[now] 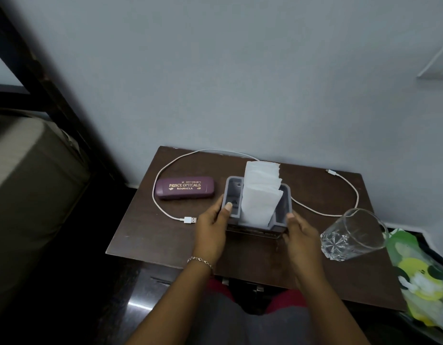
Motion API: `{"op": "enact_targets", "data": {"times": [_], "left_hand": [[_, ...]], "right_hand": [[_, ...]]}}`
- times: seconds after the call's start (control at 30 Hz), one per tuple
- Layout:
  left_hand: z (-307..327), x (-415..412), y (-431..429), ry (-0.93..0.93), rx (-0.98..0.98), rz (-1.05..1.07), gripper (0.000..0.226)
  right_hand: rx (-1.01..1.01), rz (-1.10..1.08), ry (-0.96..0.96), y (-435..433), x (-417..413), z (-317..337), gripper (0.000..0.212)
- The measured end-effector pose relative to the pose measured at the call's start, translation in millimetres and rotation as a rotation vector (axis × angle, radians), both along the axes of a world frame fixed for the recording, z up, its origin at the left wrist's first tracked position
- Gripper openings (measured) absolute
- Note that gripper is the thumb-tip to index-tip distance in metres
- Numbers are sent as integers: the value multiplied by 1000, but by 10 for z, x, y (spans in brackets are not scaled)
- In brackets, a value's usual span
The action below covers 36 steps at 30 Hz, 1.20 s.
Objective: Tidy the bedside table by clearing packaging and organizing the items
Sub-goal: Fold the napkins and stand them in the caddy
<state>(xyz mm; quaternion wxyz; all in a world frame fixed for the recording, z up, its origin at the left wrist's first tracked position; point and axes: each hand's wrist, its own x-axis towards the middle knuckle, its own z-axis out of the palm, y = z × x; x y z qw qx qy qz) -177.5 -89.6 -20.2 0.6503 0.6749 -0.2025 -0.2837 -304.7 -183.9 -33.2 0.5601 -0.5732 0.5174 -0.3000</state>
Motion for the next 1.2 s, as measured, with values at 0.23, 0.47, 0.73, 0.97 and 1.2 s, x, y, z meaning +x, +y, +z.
{"op": "enact_targets", "data": {"times": [0.23,0.47,0.73,0.97,1.2], "left_hand": [[-22,283,-272,-79,95,13,33],[12,547,-481,-177,138,-40,34],[-5,713,-671,-165,123,-24,30],[-37,757,-744,-172,112,-15,30],[-20,752,-740,-185,156,-24,31]], "right_hand": [[-98,1,74,-221,262,68,36],[-105,12,91,-436,483,108,30],[-85,1,104,-580,641,170,38],[-102,9,133,-632,698,179,37],[-47,-2,93,-647,694,197,37]]}}
